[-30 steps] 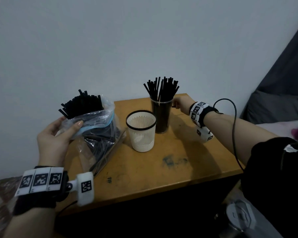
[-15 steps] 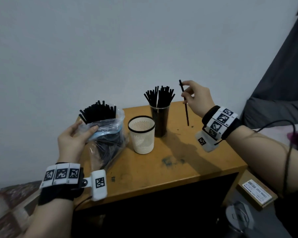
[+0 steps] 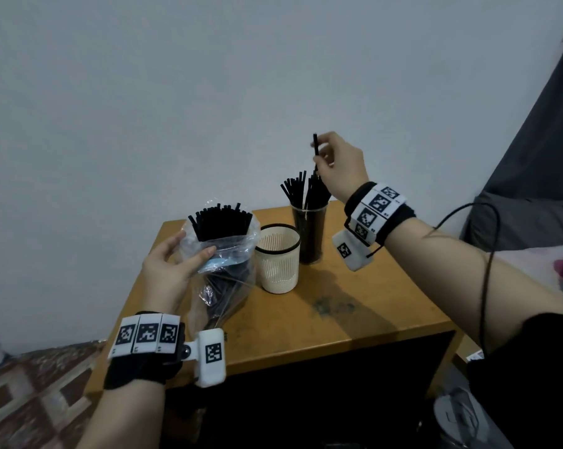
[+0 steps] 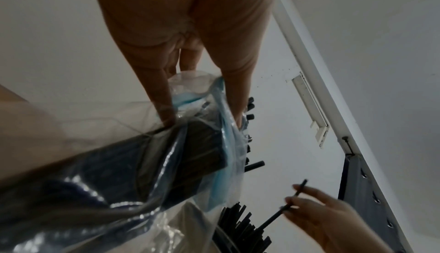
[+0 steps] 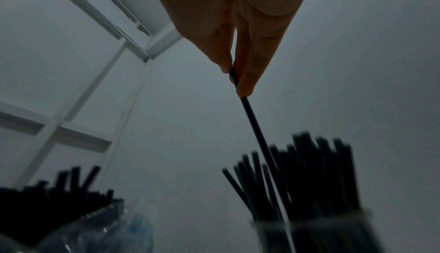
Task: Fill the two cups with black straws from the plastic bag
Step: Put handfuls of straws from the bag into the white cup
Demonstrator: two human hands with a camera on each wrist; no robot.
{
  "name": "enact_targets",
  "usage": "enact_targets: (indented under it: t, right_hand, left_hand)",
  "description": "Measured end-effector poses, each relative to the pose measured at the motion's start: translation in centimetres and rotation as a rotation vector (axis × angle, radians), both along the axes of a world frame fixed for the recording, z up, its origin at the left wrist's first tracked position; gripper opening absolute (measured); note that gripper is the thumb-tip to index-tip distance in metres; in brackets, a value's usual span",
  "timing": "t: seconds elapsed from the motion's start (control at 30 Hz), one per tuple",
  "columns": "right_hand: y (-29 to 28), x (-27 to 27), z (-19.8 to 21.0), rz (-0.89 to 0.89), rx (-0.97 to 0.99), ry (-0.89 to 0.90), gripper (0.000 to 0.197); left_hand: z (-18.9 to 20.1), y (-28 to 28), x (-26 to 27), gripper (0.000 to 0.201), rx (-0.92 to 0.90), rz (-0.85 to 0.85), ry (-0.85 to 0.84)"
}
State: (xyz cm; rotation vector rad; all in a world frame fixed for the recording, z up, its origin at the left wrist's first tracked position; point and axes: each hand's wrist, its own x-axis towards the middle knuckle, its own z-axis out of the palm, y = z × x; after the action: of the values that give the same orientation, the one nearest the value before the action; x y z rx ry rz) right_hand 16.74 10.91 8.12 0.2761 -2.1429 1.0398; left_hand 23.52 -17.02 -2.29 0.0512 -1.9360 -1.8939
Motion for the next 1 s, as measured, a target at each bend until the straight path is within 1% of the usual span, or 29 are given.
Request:
enact_targets:
  t: [0.03, 0.1, 0.13, 0.17, 0.23, 0.33, 0.37, 0.43, 0.5, 0.57, 0.63, 0.7, 0.73, 0.8, 0.83, 0.9, 0.93, 1.0]
  right_hand:
    - [-0.1, -0.3, -0.6, -0.011, -0.006, -0.044, 0.030]
    - [-0.2, -0.6, -1.8, -0.027, 0.013, -0.060, 0.046]
    - [-0.3, -0.7, -2.3, -0.028, 0.049, -0.053, 0.051]
    - [-0.4, -0.8, -2.7, -0.021, 0.091, -0.052, 0.052]
    - [-0.4, -1.1, -3.5, -0.047, 0.168, -0.071, 0.046]
    - [-0.2, -1.4, -4.6, -0.162, 0.260, -0.095, 0.029]
    - [-0.1, -1.5, -5.0, -0.188, 0.321, -0.099, 0.025]
    - [-0.2, -1.5, -5.7, -0.215, 0.436, -0.116, 0.025]
    - [-0.6, -1.0, -5.9, -0.219, 0.435, -0.091, 0.026]
    - [-1.6, 0.2, -5.7, -0.177, 0.338, -0.009, 0.026]
    - [-2.9, 2.1, -5.4, -0.074, 0.189, 0.026, 0.023]
    - [-4.6, 4.2, -5.3, 0.062, 0.049, -0.039, 0.022]
    - [-5.4, 5.0, -5.5, 0.125, 0.010, -0.076, 0.022]
    - [-6.8, 6.2, -6.1, 0.218, 0.023, -0.150, 0.024]
    - [-7.3, 6.5, -6.4, 0.254, 0.057, -0.193, 0.030]
    - [-8.0, 7.0, -7.1, 0.318, 0.150, -0.287, 0.050]
    - [-8.2, 7.1, -7.4, 0.335, 0.165, -0.321, 0.057]
    - [-8.6, 7.1, -7.7, 0.324, 0.115, -0.334, 0.062]
  left_hand:
    - [0.0, 0.0, 0.3, 0.070, -0.001, -0.007, 0.004]
    - [-0.1, -0.1, 0.9, 0.067, -0.004, -0.022, 0.014]
    - [-0.1, -0.2, 1.1, 0.066, 0.005, -0.033, 0.017]
    - [-0.1, -0.2, 1.4, 0.065, 0.018, -0.047, 0.017]
    - [-0.1, -0.4, 2.0, 0.063, 0.037, -0.079, 0.011]
    - [-0.2, -0.7, 2.9, 0.062, 0.074, -0.113, 0.007]
    - [-0.3, -0.8, 3.0, 0.062, 0.094, -0.117, 0.008]
    - [-0.5, -0.6, 3.5, 0.060, 0.120, -0.117, 0.006]
    - [-0.8, -0.3, 3.7, 0.060, 0.142, -0.120, 0.005]
    - [-1.0, -0.2, 3.8, 0.059, 0.157, -0.112, 0.001]
    - [-1.1, -0.3, 3.9, 0.060, 0.170, -0.101, -0.003]
    - [-1.2, -0.3, 3.8, 0.061, 0.173, -0.085, -0.002]
    - [-1.2, -0.2, 3.8, 0.061, 0.176, -0.079, 0.000]
    - [-1.2, 0.0, 4.0, 0.060, 0.186, -0.074, 0.005]
    - [-1.2, 0.2, 4.0, 0.060, 0.191, -0.076, 0.009]
    - [-1.1, 0.4, 4.2, 0.058, 0.197, -0.093, 0.014]
    - [-1.1, 0.4, 4.2, 0.058, 0.202, -0.105, 0.013]
    - [-1.2, 0.3, 4.3, 0.060, 0.213, -0.131, 0.005]
